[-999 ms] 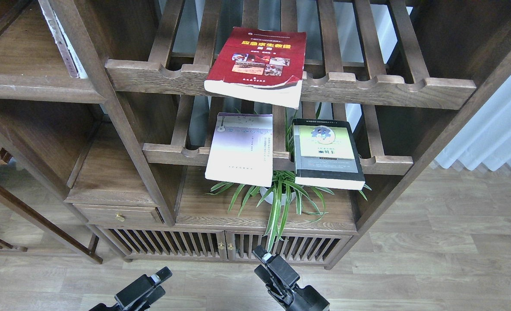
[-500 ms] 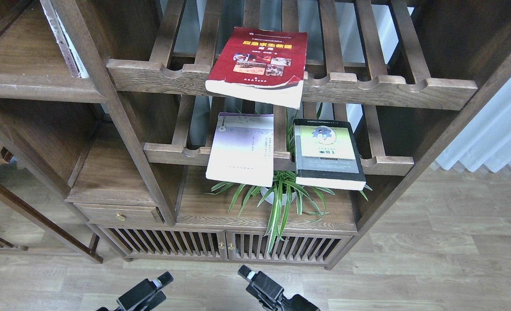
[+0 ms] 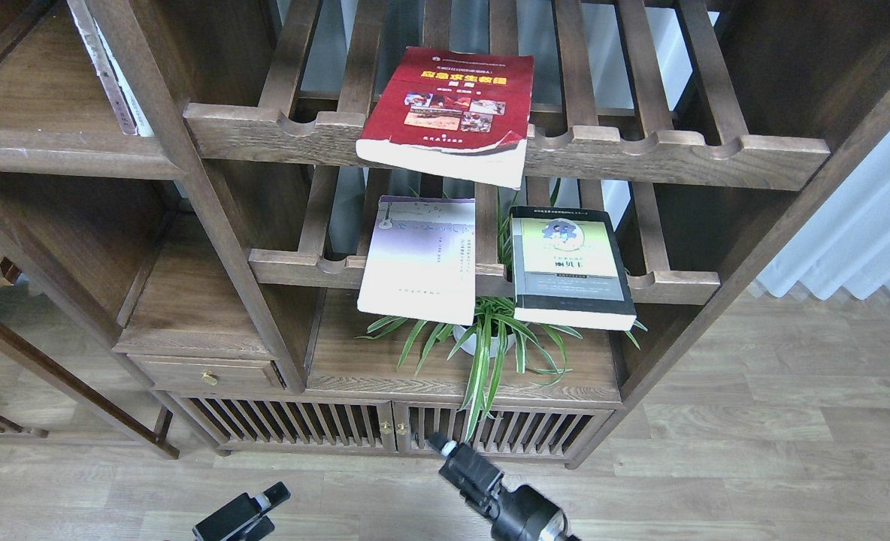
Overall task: Organize books on shelf
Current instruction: 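Reach the right gripper up to the dark green book on the middle shelf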
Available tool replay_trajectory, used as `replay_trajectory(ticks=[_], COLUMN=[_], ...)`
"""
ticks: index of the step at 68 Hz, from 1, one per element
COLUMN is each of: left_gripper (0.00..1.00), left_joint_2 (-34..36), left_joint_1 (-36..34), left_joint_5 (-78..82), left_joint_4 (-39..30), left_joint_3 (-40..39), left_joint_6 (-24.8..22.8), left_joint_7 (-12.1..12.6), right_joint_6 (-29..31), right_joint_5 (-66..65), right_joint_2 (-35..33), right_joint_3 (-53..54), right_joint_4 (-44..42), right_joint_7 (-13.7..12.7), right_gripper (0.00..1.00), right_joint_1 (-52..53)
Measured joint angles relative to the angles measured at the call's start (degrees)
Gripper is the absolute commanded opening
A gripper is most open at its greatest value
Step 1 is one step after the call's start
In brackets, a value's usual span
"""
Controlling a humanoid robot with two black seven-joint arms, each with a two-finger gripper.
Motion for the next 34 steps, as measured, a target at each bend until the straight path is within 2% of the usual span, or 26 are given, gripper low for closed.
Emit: replay_trajectory(ticks=[18,24,34], left_gripper=[1.00,1.00,1.00], left_joint_2=[-0.1,-0.1,-0.1], left_joint_1=[0.0,-0.1,-0.1], left_joint_5=[0.0,0.0,-0.2], left_joint_4=[1.0,1.2,2.1], left_joint_3=[0.0,-0.2,-0.3], left_joint_6=[0.0,0.0,0.0], left_joint_7=[-0.1,-0.1,-0.2], right_joint_6=[0.0,0.0,0.0], right_joint_5=[0.3,0.3,-0.5], right_joint_2=[0.0,0.0,0.0], right_joint_3=[2.4,3.0,1.9], right_joint_4=[1.0,3.3,7.0], right_joint_7=[8.9,10.0,9.7], right_gripper=[0.99,1.00,1.00], right_joint_1=[3.7,3.8,2.8])
